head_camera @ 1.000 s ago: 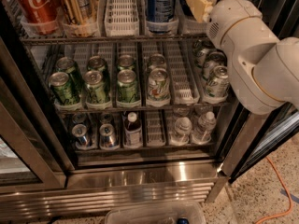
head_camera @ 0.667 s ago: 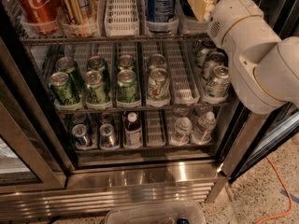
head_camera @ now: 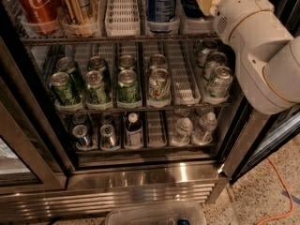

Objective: Pick pepsi can from top shelf of fridge

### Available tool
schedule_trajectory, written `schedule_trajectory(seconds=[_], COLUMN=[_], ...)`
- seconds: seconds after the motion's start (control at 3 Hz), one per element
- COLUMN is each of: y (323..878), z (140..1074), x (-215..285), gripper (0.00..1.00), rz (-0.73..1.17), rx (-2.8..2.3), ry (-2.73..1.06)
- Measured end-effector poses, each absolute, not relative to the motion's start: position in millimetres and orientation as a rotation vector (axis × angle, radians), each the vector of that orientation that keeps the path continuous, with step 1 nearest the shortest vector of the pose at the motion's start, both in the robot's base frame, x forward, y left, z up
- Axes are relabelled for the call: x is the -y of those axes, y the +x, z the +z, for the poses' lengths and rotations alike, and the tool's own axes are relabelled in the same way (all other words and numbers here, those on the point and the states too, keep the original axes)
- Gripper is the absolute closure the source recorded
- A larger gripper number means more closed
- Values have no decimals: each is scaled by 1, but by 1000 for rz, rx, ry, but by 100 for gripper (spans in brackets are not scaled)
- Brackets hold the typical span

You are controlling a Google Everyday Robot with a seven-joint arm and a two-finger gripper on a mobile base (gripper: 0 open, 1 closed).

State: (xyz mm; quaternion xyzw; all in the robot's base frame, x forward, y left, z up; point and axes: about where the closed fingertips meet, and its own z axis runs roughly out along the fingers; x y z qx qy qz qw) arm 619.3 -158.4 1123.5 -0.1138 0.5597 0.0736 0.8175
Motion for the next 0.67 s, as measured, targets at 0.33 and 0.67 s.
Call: schedule_trajectory(seconds=[0.33,0.67], y=[612,603], z=[1132,1132], x=[160,159], gripper=[100,100], rz=[151,159], rx=[-1169,-1174], ry=[-254,-274])
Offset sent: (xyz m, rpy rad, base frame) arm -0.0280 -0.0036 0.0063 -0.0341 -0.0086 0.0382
